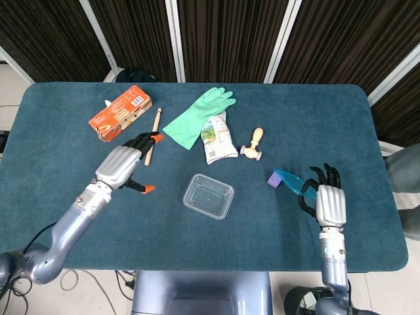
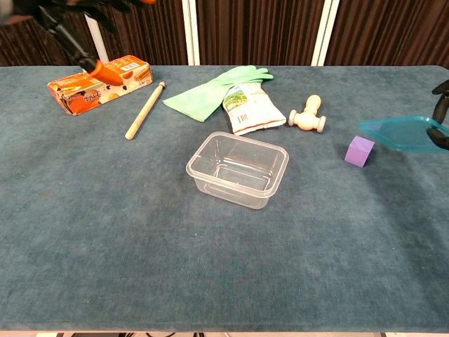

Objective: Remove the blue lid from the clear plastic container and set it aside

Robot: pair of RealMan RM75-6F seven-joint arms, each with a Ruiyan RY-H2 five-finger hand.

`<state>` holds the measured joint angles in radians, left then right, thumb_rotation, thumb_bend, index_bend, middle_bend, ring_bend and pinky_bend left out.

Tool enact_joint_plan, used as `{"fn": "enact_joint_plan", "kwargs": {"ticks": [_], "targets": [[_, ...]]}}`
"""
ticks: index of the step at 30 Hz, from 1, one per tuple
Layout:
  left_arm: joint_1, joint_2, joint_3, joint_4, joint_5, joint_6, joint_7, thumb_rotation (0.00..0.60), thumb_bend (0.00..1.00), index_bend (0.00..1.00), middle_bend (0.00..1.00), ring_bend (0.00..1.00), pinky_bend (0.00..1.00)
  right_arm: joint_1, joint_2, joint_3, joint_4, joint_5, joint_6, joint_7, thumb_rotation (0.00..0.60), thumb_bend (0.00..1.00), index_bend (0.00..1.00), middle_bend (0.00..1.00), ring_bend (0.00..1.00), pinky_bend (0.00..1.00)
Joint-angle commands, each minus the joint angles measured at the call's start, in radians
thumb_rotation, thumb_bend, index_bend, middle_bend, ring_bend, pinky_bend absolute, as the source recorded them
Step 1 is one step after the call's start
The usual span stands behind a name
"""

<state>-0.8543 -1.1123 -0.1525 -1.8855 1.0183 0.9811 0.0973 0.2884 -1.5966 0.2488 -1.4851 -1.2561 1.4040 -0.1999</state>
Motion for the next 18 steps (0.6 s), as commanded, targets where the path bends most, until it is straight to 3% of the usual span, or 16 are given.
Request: {"fn": "enact_joint_plan", "kwargs": {"ticks": [1, 5, 9, 13, 18], "targets": [[0.040, 0.043, 0.015, -0.017, 0.049, 0.012, -0.050, 0.600, 0.04, 0.00, 0.00, 0.00, 0.15, -0.018, 0.027, -0.034, -0.009, -0.024, 0.001, -0.001, 0.600, 0.72, 0.55, 0.22, 0.00, 0.00], [0.071, 0.076, 0.023, -0.030, 0.080, 0.013, -0.093, 0.600, 0.04, 0.00, 0.00, 0.00, 0.15, -0.038, 0.057, -0.072, -0.032, -0.047, 0.003, 0.001, 0.600, 0.67, 0.28, 0.15, 0.00, 0.00], [0.106, 0.105, 0.035, -0.041, 0.115, 0.019, -0.136, 0.600, 0.04, 0.00, 0.00, 0.00, 0.15, -0.059, 0.096, -0.106, -0.064, -0.065, 0.003, 0.000, 0.600, 0.48, 0.05, 0.08, 0.00, 0.00], [0.142, 0.129, 0.044, -0.050, 0.154, 0.040, -0.172, 0.600, 0.04, 0.00, 0.00, 0.00, 0.15, -0.076, 0.135, -0.127, -0.102, -0.079, 0.010, -0.004, 0.600, 0.33, 0.00, 0.04, 0.00, 0.00], [0.189, 0.160, 0.063, -0.055, 0.201, 0.078, -0.199, 0.600, 0.04, 0.00, 0.00, 0.00, 0.14, -0.099, 0.196, -0.150, -0.153, -0.110, 0.029, 0.010, 0.600, 0.33, 0.00, 0.03, 0.00, 0.00]]}}
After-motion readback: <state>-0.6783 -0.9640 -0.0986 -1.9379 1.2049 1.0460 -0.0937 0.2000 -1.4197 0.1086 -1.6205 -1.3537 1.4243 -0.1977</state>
